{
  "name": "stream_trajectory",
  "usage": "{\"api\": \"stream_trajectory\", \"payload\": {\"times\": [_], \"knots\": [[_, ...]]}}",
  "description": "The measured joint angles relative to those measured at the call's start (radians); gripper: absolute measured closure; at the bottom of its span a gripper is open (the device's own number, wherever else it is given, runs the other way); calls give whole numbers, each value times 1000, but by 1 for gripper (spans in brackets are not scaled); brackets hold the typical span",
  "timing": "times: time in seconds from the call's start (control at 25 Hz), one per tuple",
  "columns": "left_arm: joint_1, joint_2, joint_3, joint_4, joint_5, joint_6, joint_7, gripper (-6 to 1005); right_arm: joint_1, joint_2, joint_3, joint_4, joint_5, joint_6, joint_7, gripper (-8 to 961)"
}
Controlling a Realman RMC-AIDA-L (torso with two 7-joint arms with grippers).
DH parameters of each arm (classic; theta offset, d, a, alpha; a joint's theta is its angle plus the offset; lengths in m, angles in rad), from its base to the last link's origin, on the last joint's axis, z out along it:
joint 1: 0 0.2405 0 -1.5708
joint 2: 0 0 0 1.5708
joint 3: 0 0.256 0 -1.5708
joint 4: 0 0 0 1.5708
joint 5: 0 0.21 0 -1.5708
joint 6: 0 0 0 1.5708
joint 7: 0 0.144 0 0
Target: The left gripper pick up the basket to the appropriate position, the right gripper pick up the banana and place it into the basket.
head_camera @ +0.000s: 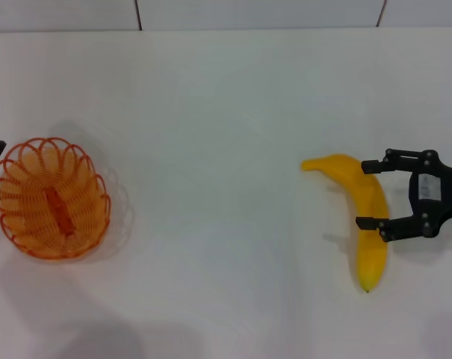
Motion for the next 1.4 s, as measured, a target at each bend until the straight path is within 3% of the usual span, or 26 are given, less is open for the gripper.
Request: {"api": "stream_trajectory", "payload": {"times": [0.16, 0.52, 0.76, 1.04, 1.4], "knots": [[-6, -3, 4, -31, -6, -39, 1, 153, 0, 6, 0, 5, 0, 22, -2, 63], [-37, -38, 41, -55, 0, -74, 194, 153, 2, 8, -5, 12, -1, 28, -2, 62], [-18, -40, 110, -63, 13, -112, 223, 154, 4, 8, -2, 12, -2, 25, -1, 62], [-31, -41, 123, -130, 8, -211, 299, 153, 5, 8, -1, 12, -2, 24, 0, 62], [-44, -41, 154, -182, 2, -231, 316, 154, 12, 8, -2, 12, -2, 19, 3, 63]]}}
